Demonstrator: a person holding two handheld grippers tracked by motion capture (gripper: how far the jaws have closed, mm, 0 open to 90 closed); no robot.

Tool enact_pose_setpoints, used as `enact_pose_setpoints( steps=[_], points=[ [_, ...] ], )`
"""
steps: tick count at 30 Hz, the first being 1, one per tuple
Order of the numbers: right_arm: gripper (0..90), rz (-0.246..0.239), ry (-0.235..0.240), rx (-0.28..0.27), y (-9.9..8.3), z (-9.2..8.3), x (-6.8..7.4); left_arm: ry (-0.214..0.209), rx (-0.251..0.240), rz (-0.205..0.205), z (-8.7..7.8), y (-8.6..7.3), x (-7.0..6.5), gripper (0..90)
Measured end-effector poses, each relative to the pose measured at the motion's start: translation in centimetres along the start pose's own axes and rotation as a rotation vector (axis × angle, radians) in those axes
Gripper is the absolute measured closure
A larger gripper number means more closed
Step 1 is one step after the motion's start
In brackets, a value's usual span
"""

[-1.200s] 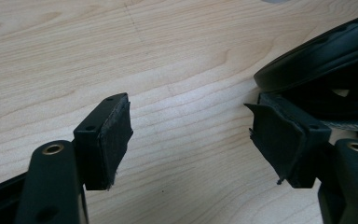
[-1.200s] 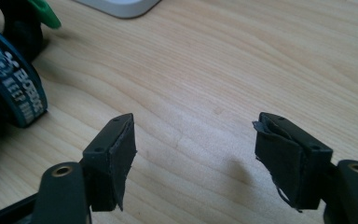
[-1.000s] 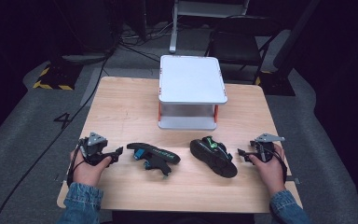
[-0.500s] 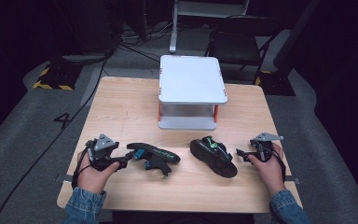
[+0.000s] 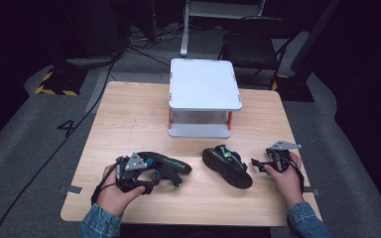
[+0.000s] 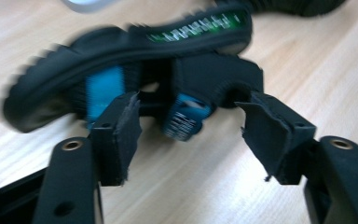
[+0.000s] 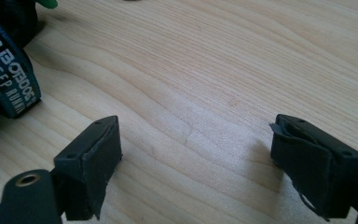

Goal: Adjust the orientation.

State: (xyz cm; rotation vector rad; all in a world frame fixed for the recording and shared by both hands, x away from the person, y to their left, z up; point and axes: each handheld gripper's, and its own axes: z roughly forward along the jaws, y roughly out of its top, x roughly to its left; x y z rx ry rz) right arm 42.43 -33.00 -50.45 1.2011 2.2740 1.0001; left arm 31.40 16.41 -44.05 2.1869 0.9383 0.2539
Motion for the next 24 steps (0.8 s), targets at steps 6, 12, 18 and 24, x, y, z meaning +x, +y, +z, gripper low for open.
enact_pose_setpoints(
  steps=[6, 12, 18, 24],
  points=[
    [16.6, 0.000, 0.002, 0.001, 0.0, 0.0, 0.0, 0.019, 0.033, 0.010, 2.1, -0.5, 0.1, 37.9],
    [16.3, 0.000, 0.001, 0.000, 0.0, 0.1, 0.1, 0.058, 0.051, 0.042, 4.1, -1.1, 0.1, 44.1],
    [16.3, -0.001, 0.002, 0.000, 0.0, 0.1, 0.1, 0.081, 0.025, 0.083, 4.5, -1.2, 0.3, 61.8],
    [16.3, -0.003, 0.003, 0.000, 0.0, 0.1, 0.1, 0.088, 0.026, 0.109, 4.3, -1.2, 0.3, 63.4]
  ],
)
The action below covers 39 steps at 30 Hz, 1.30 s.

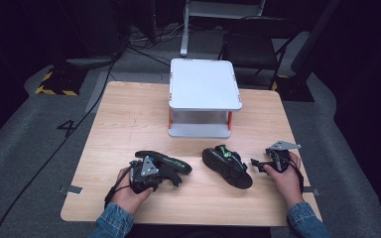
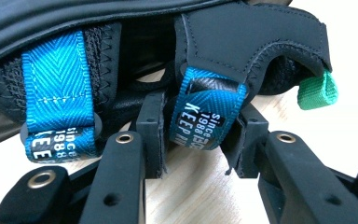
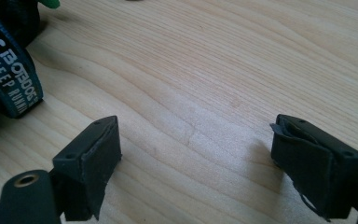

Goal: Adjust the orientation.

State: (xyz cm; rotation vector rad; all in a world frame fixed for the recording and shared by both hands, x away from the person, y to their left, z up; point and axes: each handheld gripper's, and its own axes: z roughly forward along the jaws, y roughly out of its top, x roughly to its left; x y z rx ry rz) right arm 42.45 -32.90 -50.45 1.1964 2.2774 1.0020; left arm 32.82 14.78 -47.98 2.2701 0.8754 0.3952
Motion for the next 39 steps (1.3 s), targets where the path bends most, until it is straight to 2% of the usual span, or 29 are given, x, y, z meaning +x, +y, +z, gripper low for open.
enact_pose_setpoints(
  steps=[3, 6, 13, 19, 24, 26, 28, 32, 33, 36, 38, 39],
  points=[
    [16.3, -0.001, 0.001, 0.000, 0.0, 0.0, 0.0, 0.000, -0.006, 0.002, -0.4, -0.1, 0.2, 63.7],
    [16.3, -0.002, 0.001, 0.000, 0.0, 0.0, 0.0, -0.022, -0.020, -0.004, -1.4, -0.1, 0.6, 64.0],
    [16.3, -0.002, 0.003, 0.000, 0.0, 0.0, 0.0, -0.044, -0.007, 0.017, -3.8, 0.3, 1.2, 64.9],
    [16.1, -0.002, 0.003, 0.001, 0.0, 0.0, 0.0, -0.056, -0.024, -0.006, -4.7, 0.7, 2.0, 64.5],
    [16.0, -0.002, 0.000, 0.002, 0.0, 0.0, 0.1, -0.092, -0.094, -0.061, -3.9, 1.8, 3.2, 64.1],
    [16.0, 0.000, -0.003, 0.002, 0.0, 0.0, 0.1, -0.098, -0.130, -0.086, -3.0, 2.5, 3.8, 64.0],
    [16.0, 0.000, -0.005, 0.002, 0.0, 0.0, 0.2, -0.088, -0.150, -0.093, -1.8, 3.2, 4.1, 63.6],
    [16.0, 0.001, -0.007, 0.001, 0.0, 0.0, 0.2, -0.073, -0.179, -0.118, 0.7, 4.1, 4.5, 62.6],
    [16.0, 0.001, -0.006, 0.001, 0.0, 0.0, 0.2, -0.077, -0.184, -0.134, 1.1, 4.2, 4.6, 62.1],
    [16.0, -0.001, -0.004, 0.001, 0.0, 0.0, 0.3, -0.087, -0.191, -0.147, 2.2, 4.5, 4.7, 60.4],
    [16.1, -0.003, -0.003, 0.001, 0.0, 0.0, 0.4, -0.073, -0.186, -0.140, 2.4, 4.7, 4.5, 57.4],
    [16.0, -0.003, -0.001, 0.000, 0.0, 0.0, 0.4, -0.056, -0.181, -0.125, 2.4, 4.8, 4.3, 53.0]
  ],
)
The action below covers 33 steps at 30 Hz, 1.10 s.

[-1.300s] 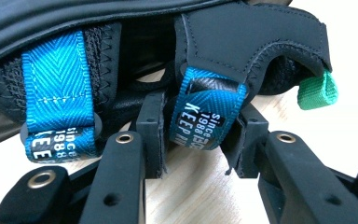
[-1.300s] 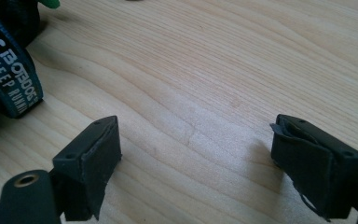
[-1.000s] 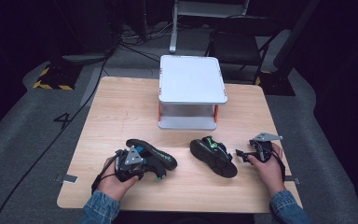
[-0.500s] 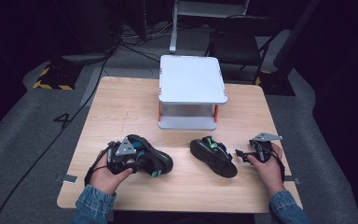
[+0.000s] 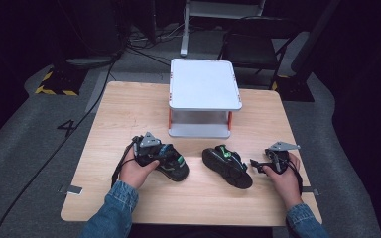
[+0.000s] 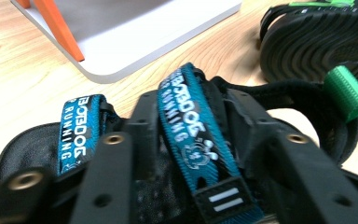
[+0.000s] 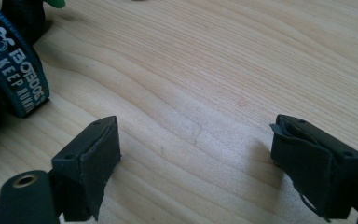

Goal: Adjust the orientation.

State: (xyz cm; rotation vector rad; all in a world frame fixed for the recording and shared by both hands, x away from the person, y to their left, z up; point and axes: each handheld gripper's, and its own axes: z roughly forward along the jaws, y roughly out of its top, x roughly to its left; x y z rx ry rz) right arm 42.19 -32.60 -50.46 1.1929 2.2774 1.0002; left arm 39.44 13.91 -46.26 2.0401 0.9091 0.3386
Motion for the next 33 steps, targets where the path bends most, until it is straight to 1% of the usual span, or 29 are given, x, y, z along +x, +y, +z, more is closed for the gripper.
enact_pose_setpoints(
  steps=[1, 2, 5, 7, 8, 10, 11, 13, 15, 16, 17, 18, 19, 20, 21, 22, 23, 24, 25, 26, 27, 29, 31, 32, 33],
  points=[
    [16.1, -0.003, 0.002, 0.001, 0.0, 0.0, 0.0, 0.036, -0.002, 0.007, -0.2, 0.2, -0.3, 47.1],
    [16.1, -0.005, 0.005, 0.002, 0.0, -0.1, 0.0, 0.052, -0.016, 0.006, -0.4, 0.3, -0.5, 42.8],
    [16.0, -0.005, 0.006, 0.002, -0.1, -0.1, 0.1, 0.058, -0.052, -0.001, -1.4, 0.8, -1.0, 37.2],
    [16.1, -0.006, 0.006, 0.002, -0.1, -0.1, 0.1, 0.057, -0.079, 0.006, -2.3, 1.3, -1.7, 35.2],
    [16.0, -0.006, 0.006, 0.002, -0.1, -0.1, 0.1, 0.047, -0.088, 0.020, -2.7, 1.5, -2.0, 35.5],
    [16.0, -0.006, 0.007, 0.002, -0.1, -0.1, 0.1, 0.015, -0.096, 0.018, -3.1, 1.8, -2.7, 35.7],
    [16.0, -0.006, 0.008, 0.003, -0.1, -0.1, 0.1, -0.010, -0.097, 0.018, -3.2, 1.9, -3.1, 35.7],
    [16.0, -0.004, 0.010, 0.002, -0.1, -0.1, 0.1, -0.047, -0.072, 0.045, -3.1, 2.1, -4.1, 35.5],
    [15.9, -0.004, 0.013, 0.002, -0.1, -0.1, 0.1, -0.086, -0.051, 0.061, -2.8, 2.2, -5.0, 35.5],
    [15.9, -0.005, 0.012, 0.003, 0.0, -0.1, 0.1, -0.107, -0.032, 0.071, -2.5, 2.2, -5.5, 35.4],
    [15.8, -0.006, 0.013, 0.002, 0.0, -0.1, 0.1, -0.112, -0.015, 0.082, -2.2, 2.2, -5.8, 35.8],
    [15.8, -0.008, 0.014, 0.002, 0.0, 0.0, 0.0, -0.123, 0.009, 0.082, -1.8, 2.1, -6.0, 36.4],
    [15.7, -0.007, 0.013, 0.001, 0.0, 0.0, 0.0, -0.121, 0.025, 0.086, -1.5, 1.9, -6.1, 38.7],
    [15.8, -0.007, 0.013, 0.002, 0.0, 0.0, 0.0, -0.121, 0.047, 0.089, -1.1, 1.8, -6.1, 43.6],
    [15.8, -0.009, 0.012, 0.002, 0.0, 0.0, 0.0, -0.109, 0.062, 0.088, -0.9, 1.6, -6.0, 47.9],
    [15.8, -0.008, 0.013, 0.002, 0.0, 0.0, 0.0, -0.094, 0.064, 0.084, -0.6, 1.5, -5.8, 48.5],
    [15.8, -0.009, 0.013, 0.002, 0.0, 0.0, 0.0, -0.086, 0.064, 0.086, -0.5, 1.4, -5.6, 53.6],
    [15.8, -0.008, 0.013, 0.002, 0.0, 0.0, 0.0, -0.078, 0.061, 0.105, -0.4, 1.4, -5.5, 63.3],
    [15.8, -0.008, 0.012, 0.002, 0.0, 0.0, 0.0, -0.079, 0.045, 0.099, -0.3, 1.3, -5.4, 69.7],
    [15.8, -0.008, 0.012, 0.002, 0.0, 0.0, 0.0, -0.085, 0.032, 0.093, -0.3, 1.3, -5.3, 72.5],
    [15.7, -0.008, 0.012, 0.002, 0.0, 0.0, 0.0, -0.088, 0.028, 0.096, -0.3, 1.3, -5.3, 77.9],
    [15.7, -0.009, 0.013, 0.002, 0.1, 0.1, 0.1, -0.085, 0.017, 0.130, -0.4, 1.5, -5.4, 81.7],
    [15.6, -0.011, 0.017, 0.001, 0.1, 0.1, 0.0, -0.096, 0.025, 0.153, -0.6, 1.4, -5.7, 83.8],
    [15.6, -0.012, 0.018, 0.001, 0.1, 0.1, 0.0, -0.131, 0.025, 0.178, -0.8, 1.4, -5.7, 83.9],
    [15.5, -0.011, 0.017, 0.002, 0.2, 0.2, 0.1, -0.164, 0.025, 0.188, -1.0, 1.3, -5.8, 84.2]
  ],
)
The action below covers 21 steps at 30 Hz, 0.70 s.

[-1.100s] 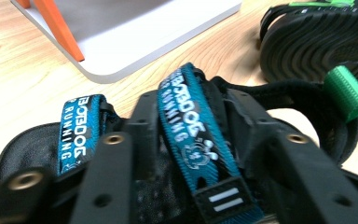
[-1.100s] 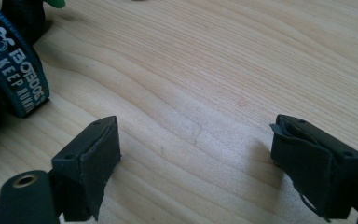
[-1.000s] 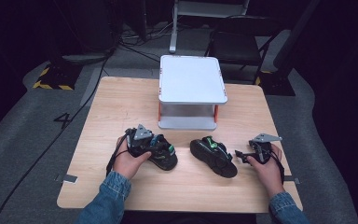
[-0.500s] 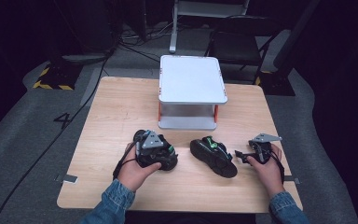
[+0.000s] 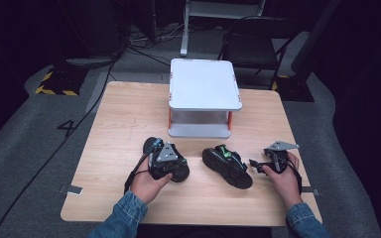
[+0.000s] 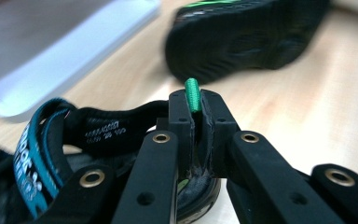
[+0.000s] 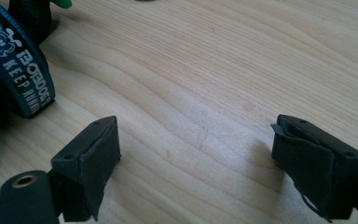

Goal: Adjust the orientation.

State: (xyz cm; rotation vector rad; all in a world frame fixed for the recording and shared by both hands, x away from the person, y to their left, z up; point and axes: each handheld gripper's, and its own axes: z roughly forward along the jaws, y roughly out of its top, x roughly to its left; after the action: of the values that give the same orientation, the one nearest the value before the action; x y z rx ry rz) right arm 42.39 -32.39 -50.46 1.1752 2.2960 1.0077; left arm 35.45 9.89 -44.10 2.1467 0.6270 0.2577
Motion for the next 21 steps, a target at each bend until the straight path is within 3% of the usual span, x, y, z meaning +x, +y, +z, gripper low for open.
enact_pose_setpoints(
  steps=[2, 3, 4, 6, 7, 9, 12, 14, 17, 21],
  points=[
    [15.4, -0.002, 0.001, 0.000, 0.1, 0.1, 0.0, -0.074, 0.003, 0.034, -0.3, -0.2, -0.6, 84.3],
    [15.4, -0.002, 0.001, 0.000, 0.1, 0.1, 0.0, -0.074, 0.003, 0.034, -0.3, -0.2, -0.6, 84.3],
    [15.3, -0.002, 0.002, 0.001, 0.2, 0.2, 0.0, -0.099, 0.008, 0.072, -0.6, -0.4, -1.1, 84.3],
    [15.2, -0.008, 0.008, 0.001, 0.4, 0.4, 0.1, -0.121, 0.012, 0.087, -1.5, -0.9, -1.5, 84.0],
    [15.2, -0.011, 0.010, 0.001, 0.5, 0.5, 0.1, -0.156, 0.004, 0.078, -2.8, -1.8, -1.5, 83.8],
    [15.3, -0.014, 0.014, 0.001, 0.6, 0.6, 0.1, -0.174, -0.007, 0.053, -3.9, -2.7, -1.3, 83.7],
    [15.1, -0.019, 0.019, 0.002, 0.9, 1.0, 0.1, -0.230, -0.035, -0.032, -5.0, -3.8, -0.9, 83.2],
    [15.1, -0.023, 0.025, 0.001, 1.1, 1.2, 0.2, -0.244, -0.047, -0.040, -4.6, -3.9, -1.1, 82.0],
    [15.0, -0.024, 0.027, 0.002, 1.3, 1.4, 0.3, -0.256, -0.050, -0.011, -3.3, -3.4, -1.9, 81.1],
    [15.0, -0.031, 0.034, 0.003, 1.3, 1.4, 0.4, -0.277, -0.071, -0.005, -2.0, -2.7, -2.3, 82.9]
  ],
)
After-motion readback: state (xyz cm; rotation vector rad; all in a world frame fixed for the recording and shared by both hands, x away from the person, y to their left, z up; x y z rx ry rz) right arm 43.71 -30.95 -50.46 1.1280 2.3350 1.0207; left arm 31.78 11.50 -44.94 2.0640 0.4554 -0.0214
